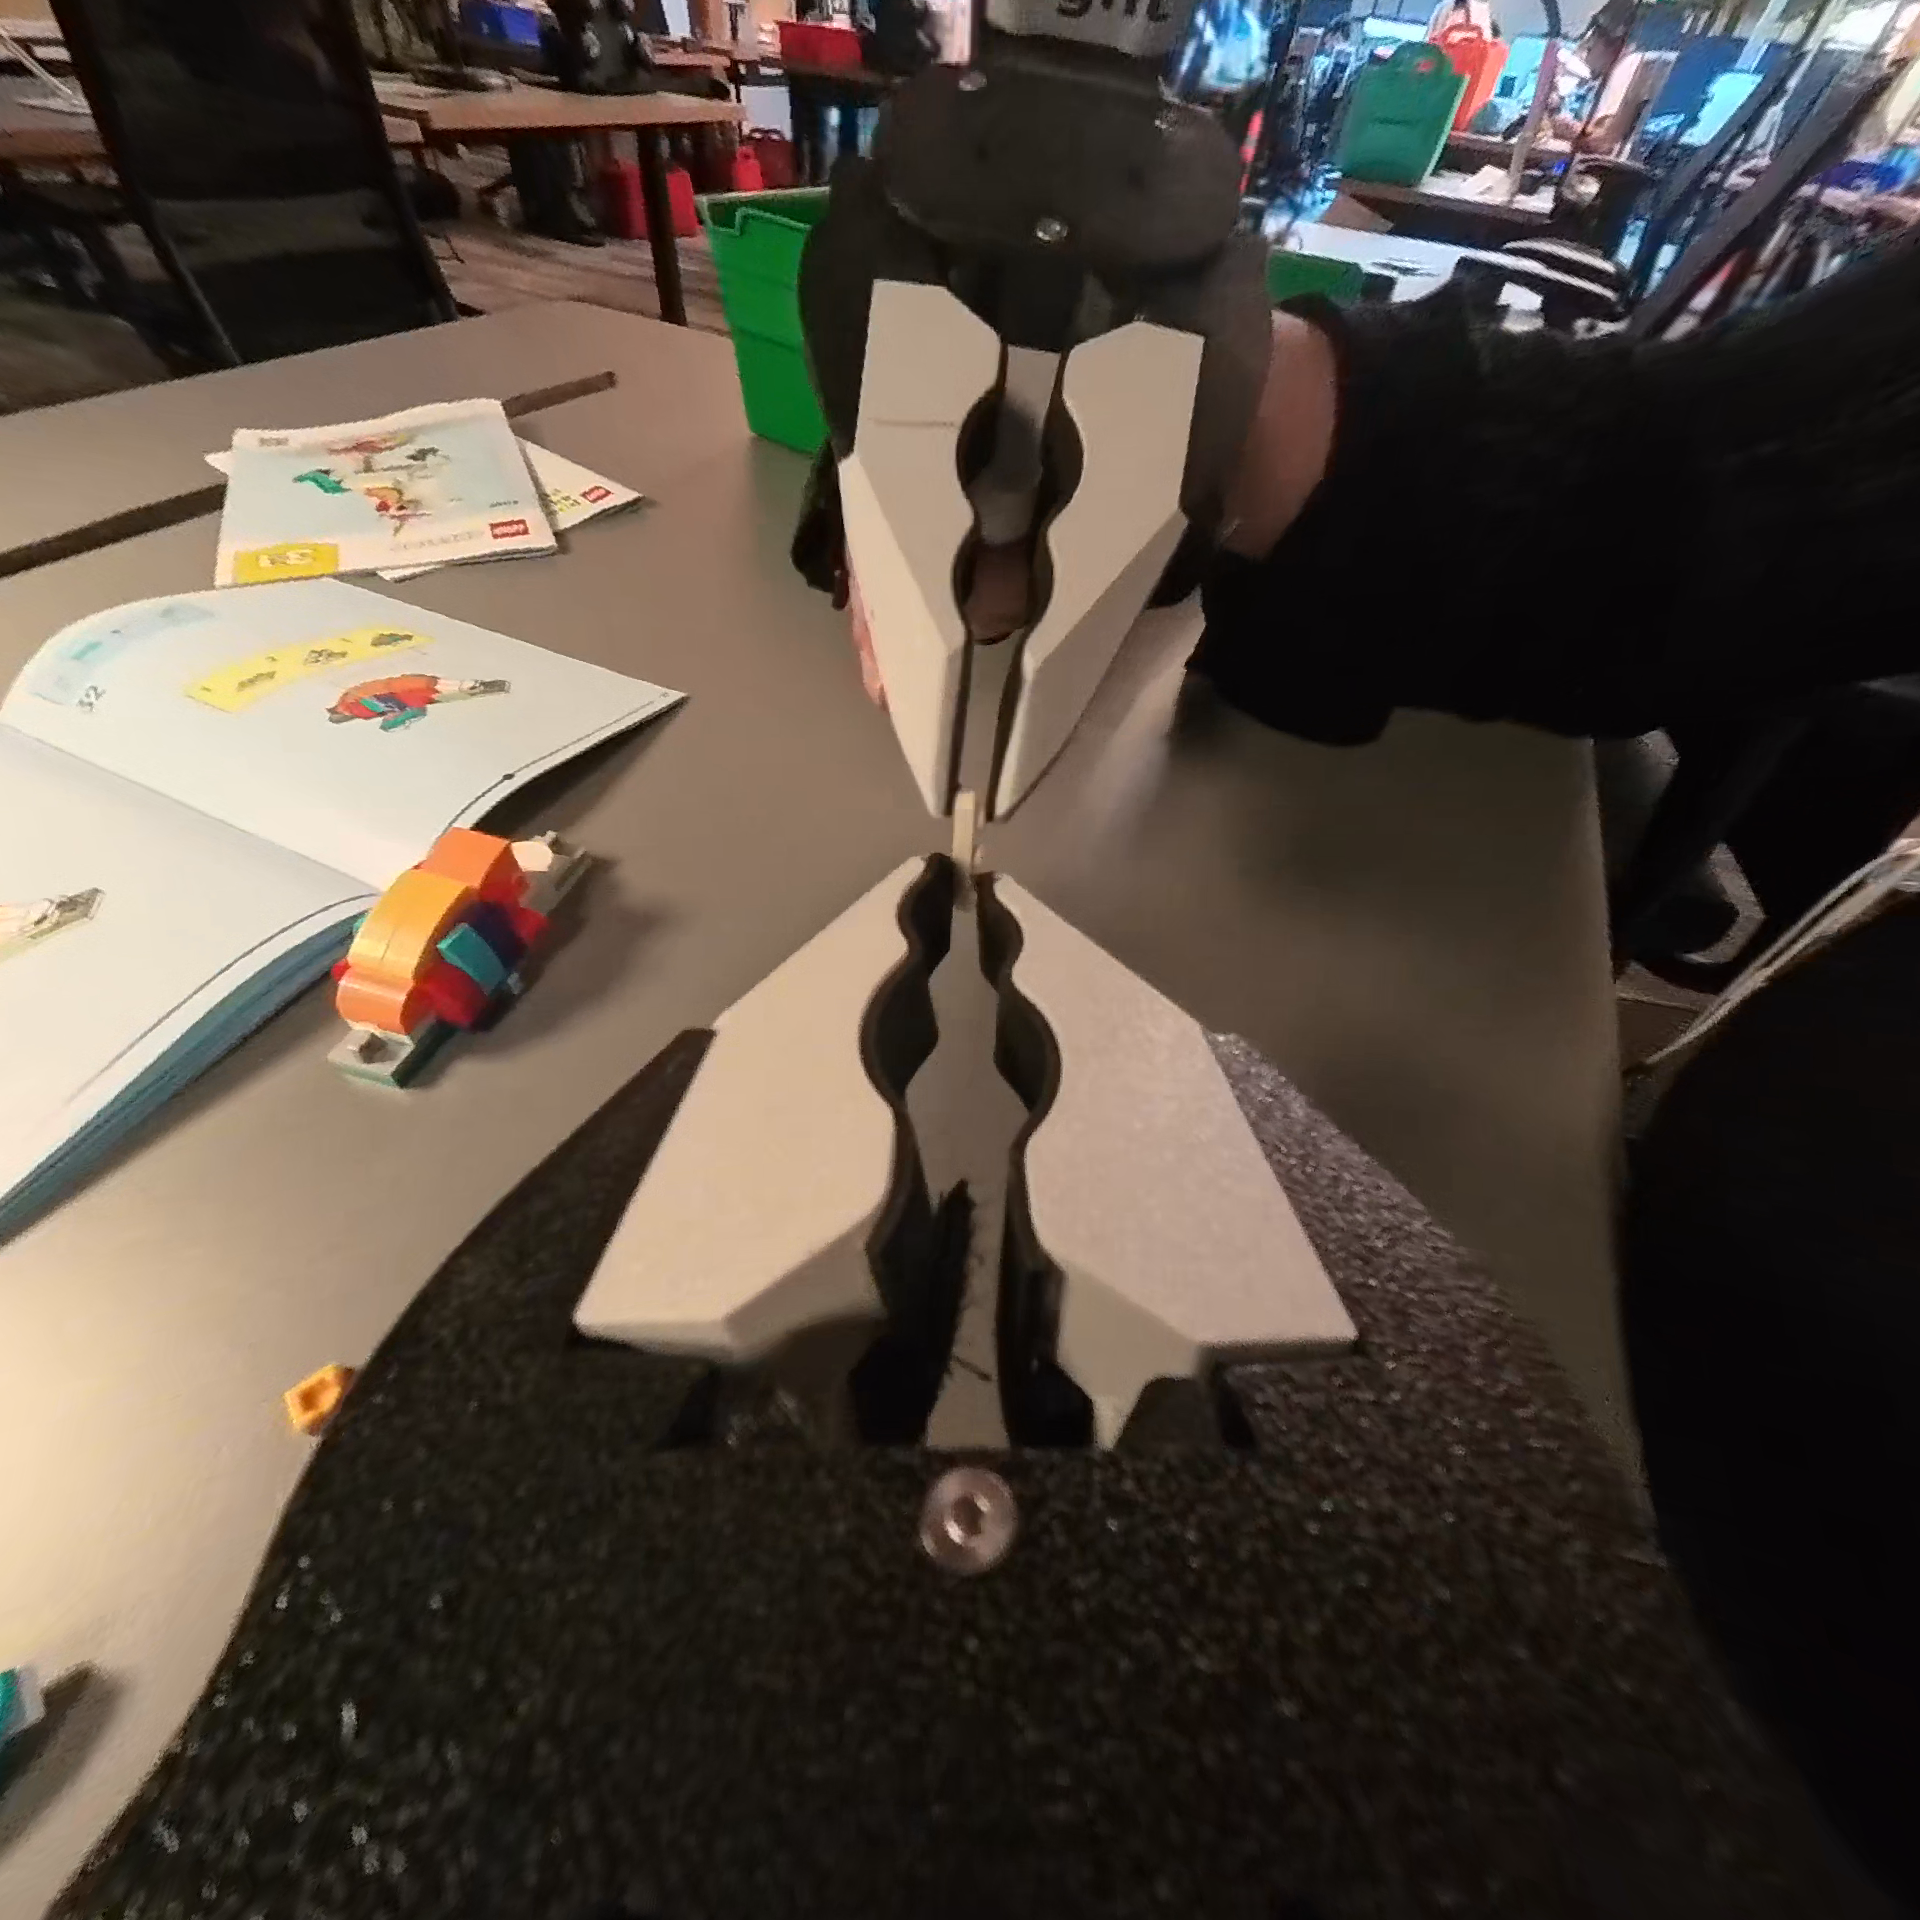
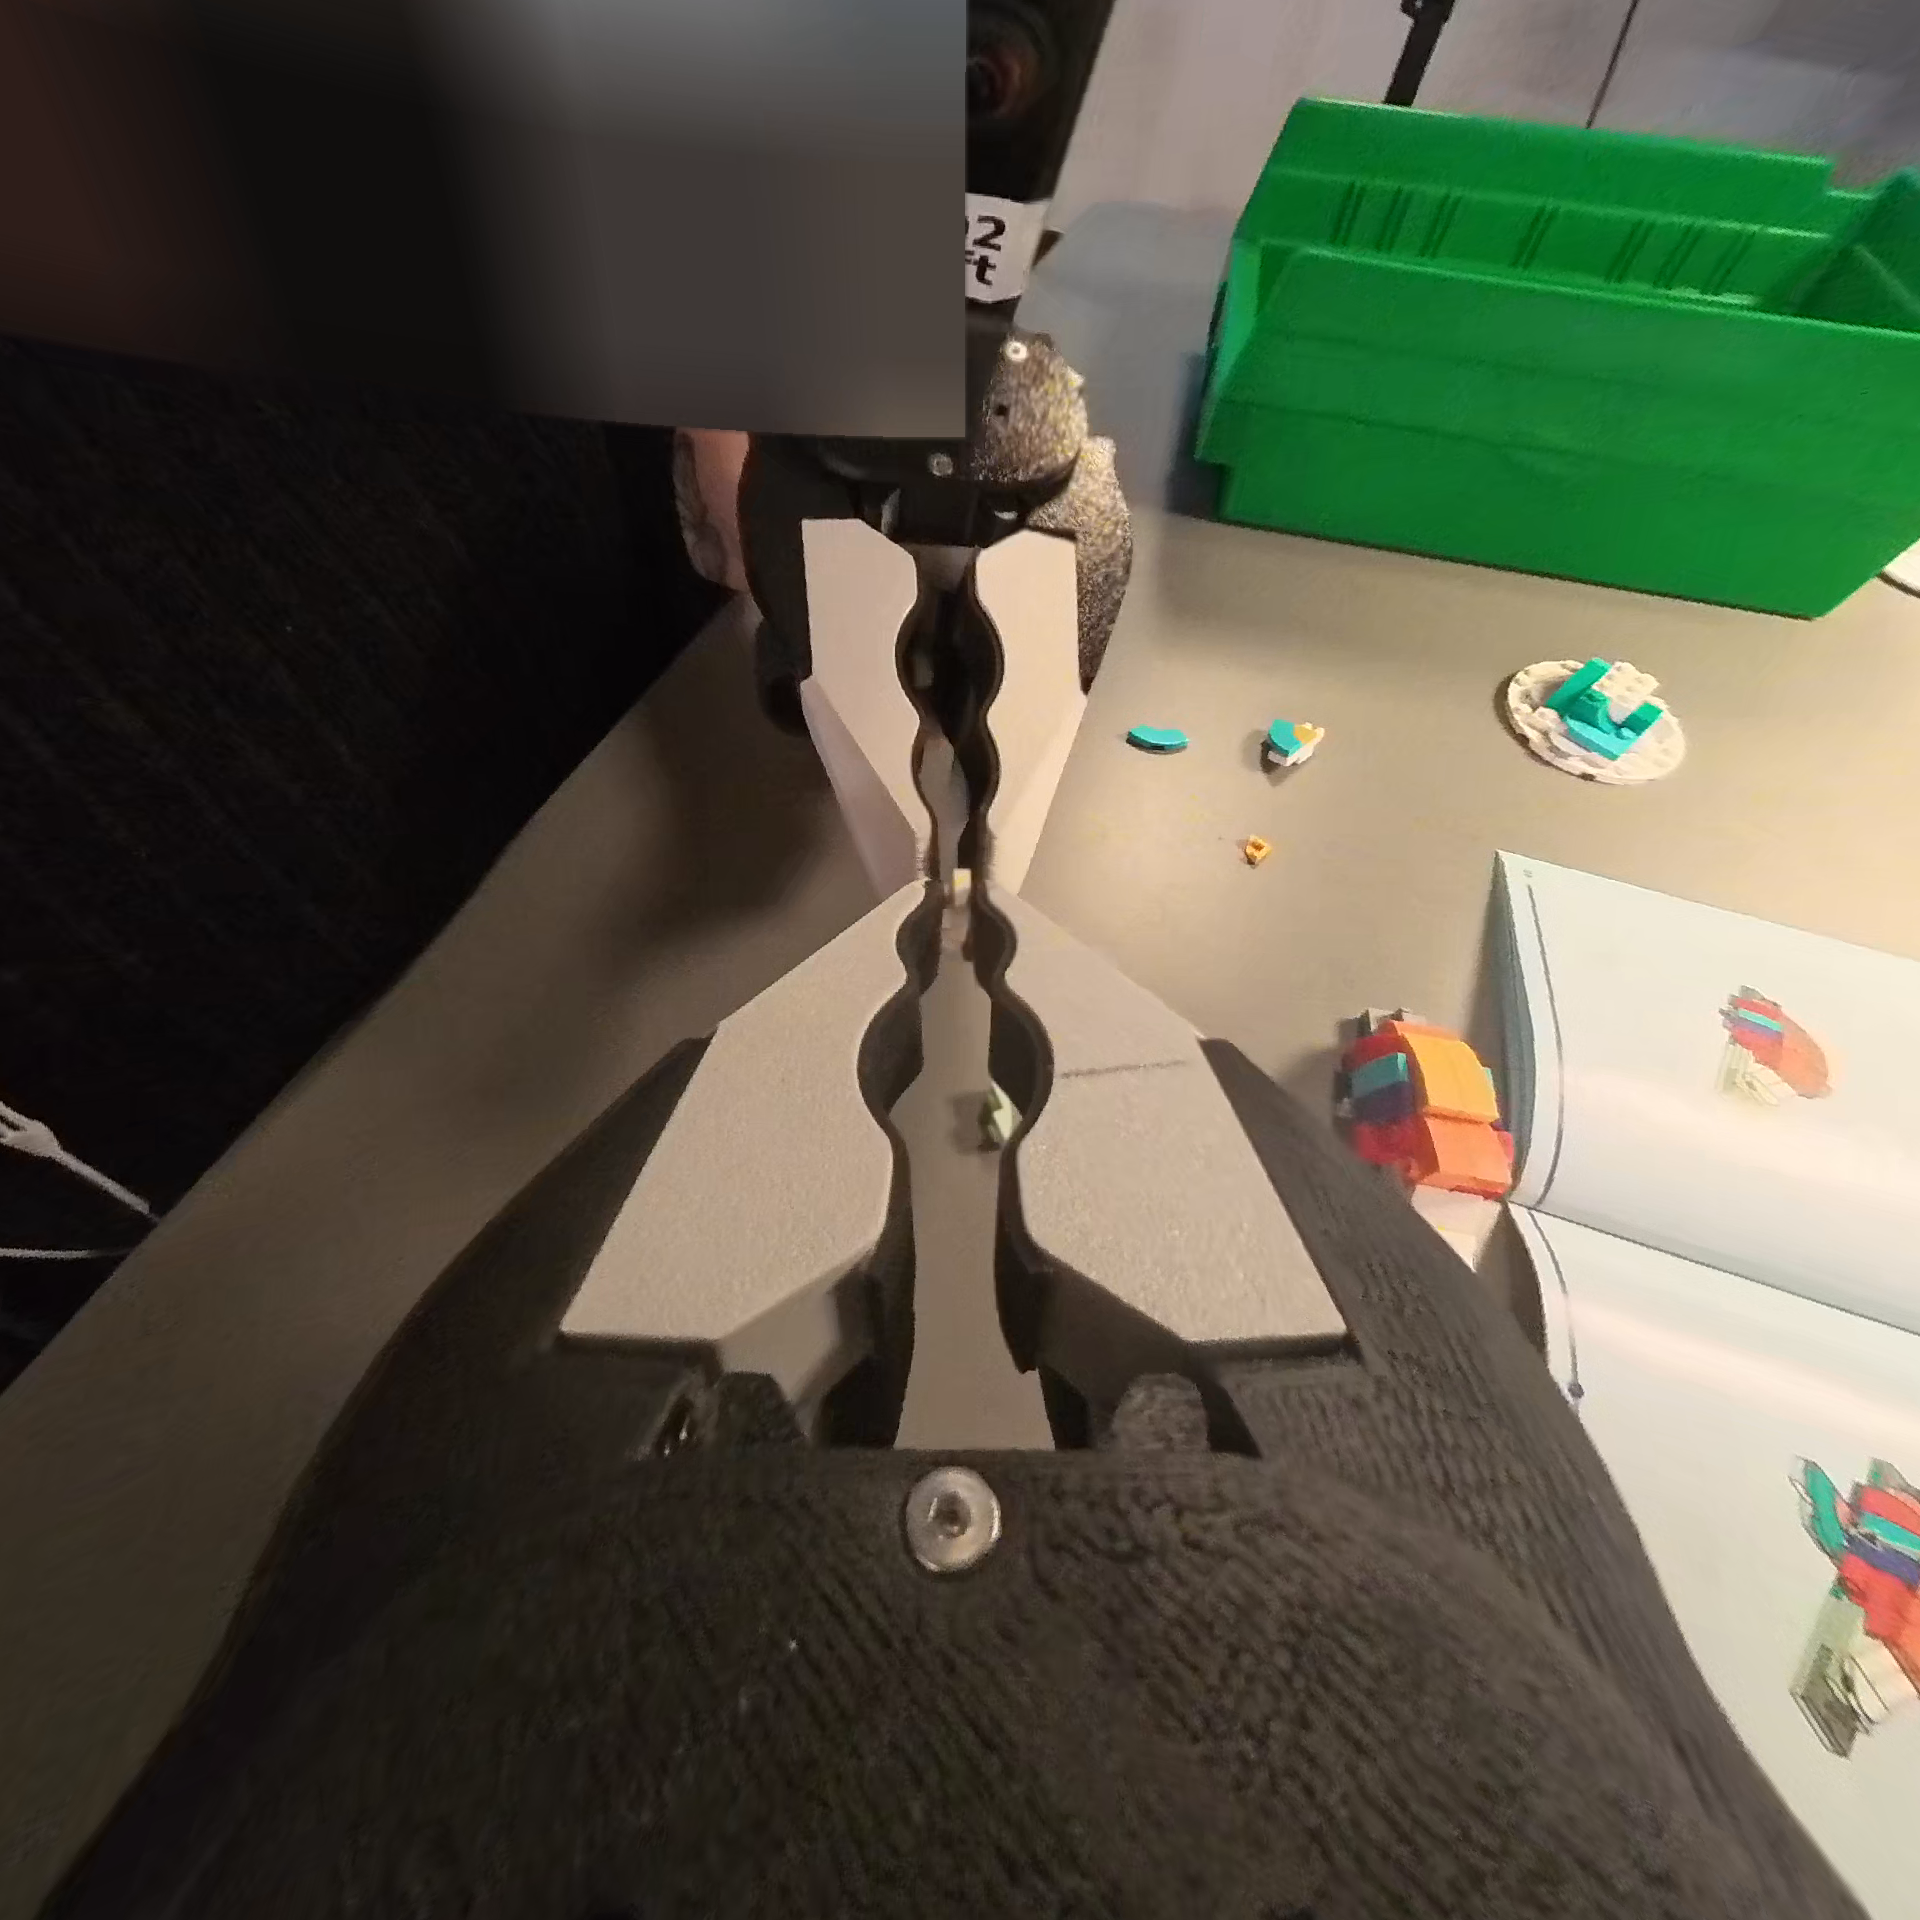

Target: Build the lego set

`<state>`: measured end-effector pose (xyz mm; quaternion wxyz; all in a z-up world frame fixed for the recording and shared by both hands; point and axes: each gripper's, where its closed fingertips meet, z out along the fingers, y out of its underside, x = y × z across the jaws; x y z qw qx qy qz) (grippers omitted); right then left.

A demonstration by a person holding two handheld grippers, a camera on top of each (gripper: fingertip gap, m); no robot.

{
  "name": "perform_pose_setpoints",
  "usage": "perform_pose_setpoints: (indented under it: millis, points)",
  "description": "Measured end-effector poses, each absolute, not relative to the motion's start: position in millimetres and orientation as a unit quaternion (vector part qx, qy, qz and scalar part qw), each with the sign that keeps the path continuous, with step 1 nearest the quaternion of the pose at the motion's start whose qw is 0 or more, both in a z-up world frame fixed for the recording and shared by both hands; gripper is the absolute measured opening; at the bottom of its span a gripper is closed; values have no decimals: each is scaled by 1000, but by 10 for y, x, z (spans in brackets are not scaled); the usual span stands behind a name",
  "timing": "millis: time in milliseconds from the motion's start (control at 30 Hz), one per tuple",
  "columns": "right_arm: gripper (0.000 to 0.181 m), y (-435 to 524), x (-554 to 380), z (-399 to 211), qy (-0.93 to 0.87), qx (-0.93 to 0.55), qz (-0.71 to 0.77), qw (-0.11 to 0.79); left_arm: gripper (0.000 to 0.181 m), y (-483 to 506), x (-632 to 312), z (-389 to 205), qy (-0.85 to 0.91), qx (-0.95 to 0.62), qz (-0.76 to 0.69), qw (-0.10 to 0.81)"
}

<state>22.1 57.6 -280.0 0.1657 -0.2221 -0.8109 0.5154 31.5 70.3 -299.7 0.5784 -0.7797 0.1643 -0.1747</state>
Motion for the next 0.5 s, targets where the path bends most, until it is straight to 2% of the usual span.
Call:
perform_pose_setpoints:
  millis: [233, 367, 500]
  points:
    - [3, 622, 250, -2861, -828, -209, 498, 152, 5, 755, 279, -3048, 132, -794, -167, 569]
    - [3, 685, 284, -3105, -854, -207, 459, 131, 27, 730, 251, -3320, 149, -842, -117, 506]
    - [3, 667, 295, -3314, -873, -193, 434, 113, 33, 727, 284, -3514, 151, -872, -108, 454]
